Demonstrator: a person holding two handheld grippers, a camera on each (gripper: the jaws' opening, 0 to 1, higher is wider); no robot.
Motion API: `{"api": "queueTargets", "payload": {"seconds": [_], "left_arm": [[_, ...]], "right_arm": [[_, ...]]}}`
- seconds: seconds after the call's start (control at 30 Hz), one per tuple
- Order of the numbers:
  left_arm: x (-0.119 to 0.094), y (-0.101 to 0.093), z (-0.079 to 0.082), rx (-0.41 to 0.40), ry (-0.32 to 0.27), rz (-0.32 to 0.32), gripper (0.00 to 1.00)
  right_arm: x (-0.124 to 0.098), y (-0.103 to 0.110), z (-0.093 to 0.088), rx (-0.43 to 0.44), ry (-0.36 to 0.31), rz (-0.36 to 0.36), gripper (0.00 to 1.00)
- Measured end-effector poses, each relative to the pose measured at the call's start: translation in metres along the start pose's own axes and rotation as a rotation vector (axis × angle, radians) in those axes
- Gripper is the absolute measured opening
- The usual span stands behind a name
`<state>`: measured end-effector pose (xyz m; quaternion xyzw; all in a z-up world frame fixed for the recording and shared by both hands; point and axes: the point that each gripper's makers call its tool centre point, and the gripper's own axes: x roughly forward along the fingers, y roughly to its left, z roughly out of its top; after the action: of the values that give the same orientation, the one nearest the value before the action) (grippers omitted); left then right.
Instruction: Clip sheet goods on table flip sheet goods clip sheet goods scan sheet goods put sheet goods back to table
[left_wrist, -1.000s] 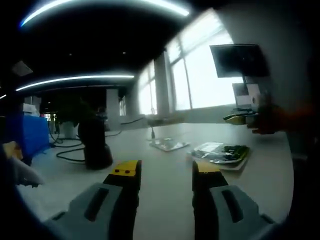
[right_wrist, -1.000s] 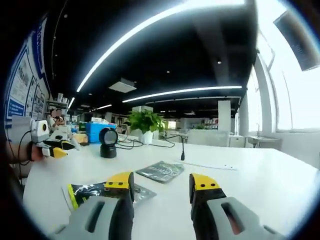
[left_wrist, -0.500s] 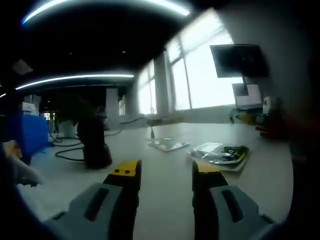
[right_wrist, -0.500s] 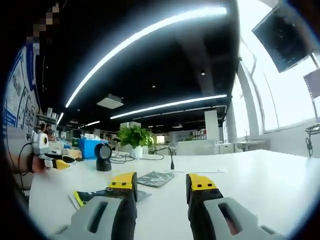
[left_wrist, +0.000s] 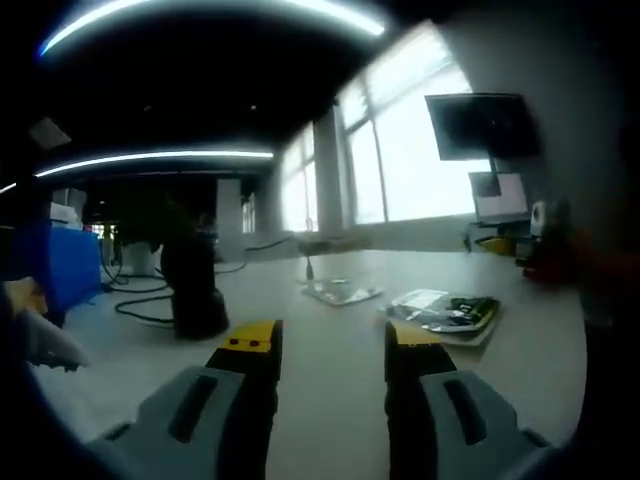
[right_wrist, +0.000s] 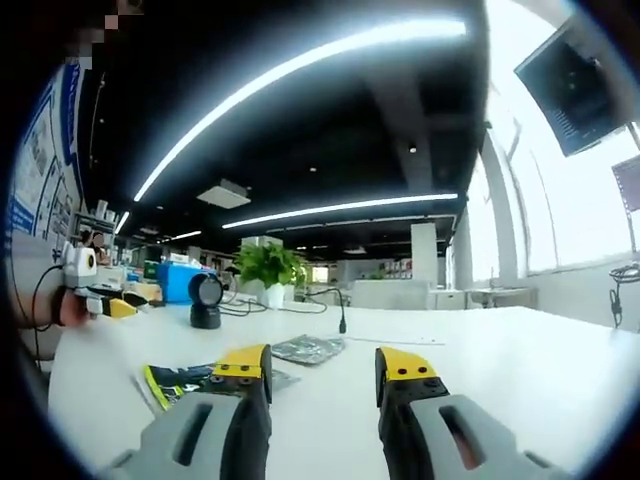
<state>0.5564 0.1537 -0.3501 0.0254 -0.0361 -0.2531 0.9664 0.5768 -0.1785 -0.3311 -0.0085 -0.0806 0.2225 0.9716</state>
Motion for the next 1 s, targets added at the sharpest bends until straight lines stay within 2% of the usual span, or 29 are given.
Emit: {"api": "queueTargets", "payload": {"seconds": [0.1, 0.27, 0.6, 1.0], "left_arm": [[-0.001, -0.001, 0.0025, 0.002, -0.012, -0.001, 0.33], [0.0007, -0.0046, -0.0002, 0.01, 0.002, -0.016, 0.33], [-0.0009, -0.0006, 0.0032, 0.01, -0.011, 0.003, 0.33], [-0.0017, -0.0068, 0.0032, 0.019, -0.013, -0.022, 0.33]], "right_arm": [[-0.0002, -0.0009, -0.0013, 0.008, 0.007, -0.001, 0.36], [-0.0002, -0.0035, -0.0063, -0.004, 0.038, -0.015, 0.32], [-0.0002, -0.0031, -0.0033, -0.002, 0.022, -0.004, 0.32], [-0.0019, 0.0002, 0.0002, -0.005, 0.012, -0.007, 0.31]]}}
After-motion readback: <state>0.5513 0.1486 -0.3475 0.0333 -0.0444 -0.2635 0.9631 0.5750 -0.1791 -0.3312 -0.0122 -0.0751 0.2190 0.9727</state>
